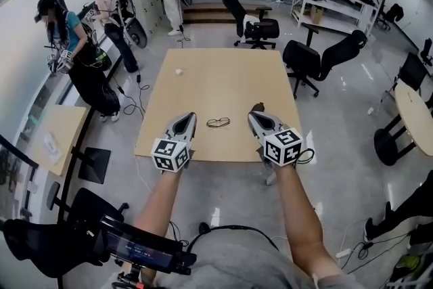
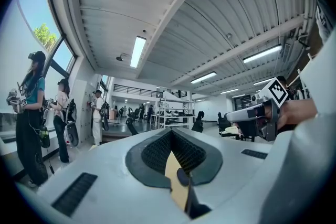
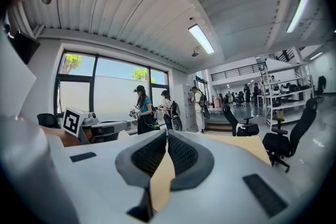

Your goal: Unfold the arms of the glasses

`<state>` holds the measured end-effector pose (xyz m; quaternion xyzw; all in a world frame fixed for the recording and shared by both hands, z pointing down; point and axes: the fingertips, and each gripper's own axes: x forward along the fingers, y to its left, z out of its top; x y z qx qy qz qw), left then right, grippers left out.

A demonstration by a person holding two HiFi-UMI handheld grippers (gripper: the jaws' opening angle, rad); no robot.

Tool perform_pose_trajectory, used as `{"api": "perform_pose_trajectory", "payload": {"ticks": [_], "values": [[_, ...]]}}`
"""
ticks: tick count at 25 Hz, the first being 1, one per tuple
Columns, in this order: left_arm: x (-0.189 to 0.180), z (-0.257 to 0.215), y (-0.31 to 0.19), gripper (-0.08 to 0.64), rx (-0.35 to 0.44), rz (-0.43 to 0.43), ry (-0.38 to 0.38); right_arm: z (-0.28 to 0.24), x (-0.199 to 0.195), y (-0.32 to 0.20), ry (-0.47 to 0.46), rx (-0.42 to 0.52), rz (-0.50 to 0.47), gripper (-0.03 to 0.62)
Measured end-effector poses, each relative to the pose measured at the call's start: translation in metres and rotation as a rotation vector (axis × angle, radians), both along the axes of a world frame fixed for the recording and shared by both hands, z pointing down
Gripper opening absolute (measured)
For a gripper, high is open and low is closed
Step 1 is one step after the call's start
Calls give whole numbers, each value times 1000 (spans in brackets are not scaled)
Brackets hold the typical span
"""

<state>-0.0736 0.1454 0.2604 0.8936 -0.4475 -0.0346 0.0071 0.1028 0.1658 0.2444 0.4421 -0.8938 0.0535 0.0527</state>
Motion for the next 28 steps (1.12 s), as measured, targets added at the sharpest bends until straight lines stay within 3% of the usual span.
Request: {"api": "perform_pose_trajectory", "payload": {"ticks": [11, 19, 25, 28], "values": [[-35, 44, -90, 5, -63, 47, 32, 49, -45, -80, 21, -92, 52, 9], [-19, 90, -156, 5, -152, 13, 12, 101, -30, -152, 14, -191, 13, 9], [3, 134, -195, 5, -201, -24, -51, 147, -18, -207, 13, -249, -62, 9], [11, 170, -204, 5, -268, -42, -59, 177, -15, -224, 27, -298, -92, 9]]}}
